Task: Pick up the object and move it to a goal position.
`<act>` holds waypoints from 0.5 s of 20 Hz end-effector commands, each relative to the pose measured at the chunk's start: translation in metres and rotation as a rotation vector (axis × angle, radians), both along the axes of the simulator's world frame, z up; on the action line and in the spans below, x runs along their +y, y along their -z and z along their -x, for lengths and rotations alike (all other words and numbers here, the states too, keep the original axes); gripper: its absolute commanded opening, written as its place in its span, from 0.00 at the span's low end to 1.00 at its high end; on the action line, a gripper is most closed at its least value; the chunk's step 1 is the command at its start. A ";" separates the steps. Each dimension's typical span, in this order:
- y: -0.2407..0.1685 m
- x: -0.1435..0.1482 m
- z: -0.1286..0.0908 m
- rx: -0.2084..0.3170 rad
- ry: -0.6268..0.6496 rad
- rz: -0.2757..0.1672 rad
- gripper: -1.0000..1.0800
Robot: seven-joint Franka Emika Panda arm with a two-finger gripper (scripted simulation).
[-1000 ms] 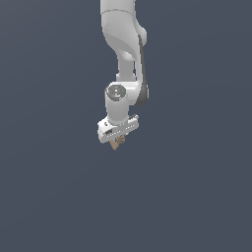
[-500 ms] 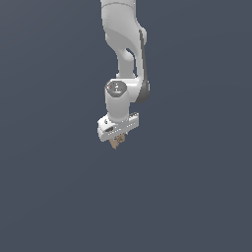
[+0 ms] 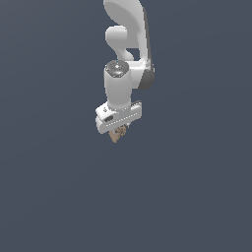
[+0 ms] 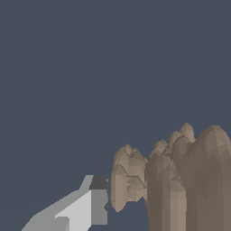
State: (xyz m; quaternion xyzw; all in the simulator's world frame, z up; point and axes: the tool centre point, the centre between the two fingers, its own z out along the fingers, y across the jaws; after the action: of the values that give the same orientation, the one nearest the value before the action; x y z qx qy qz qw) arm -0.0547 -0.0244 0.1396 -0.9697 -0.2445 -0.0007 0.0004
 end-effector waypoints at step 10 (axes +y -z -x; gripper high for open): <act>-0.122 0.011 -0.010 0.000 0.000 0.000 0.00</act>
State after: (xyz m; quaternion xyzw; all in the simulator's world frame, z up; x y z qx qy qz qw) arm -0.0456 -0.0152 0.2453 -0.9697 -0.2444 -0.0010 0.0003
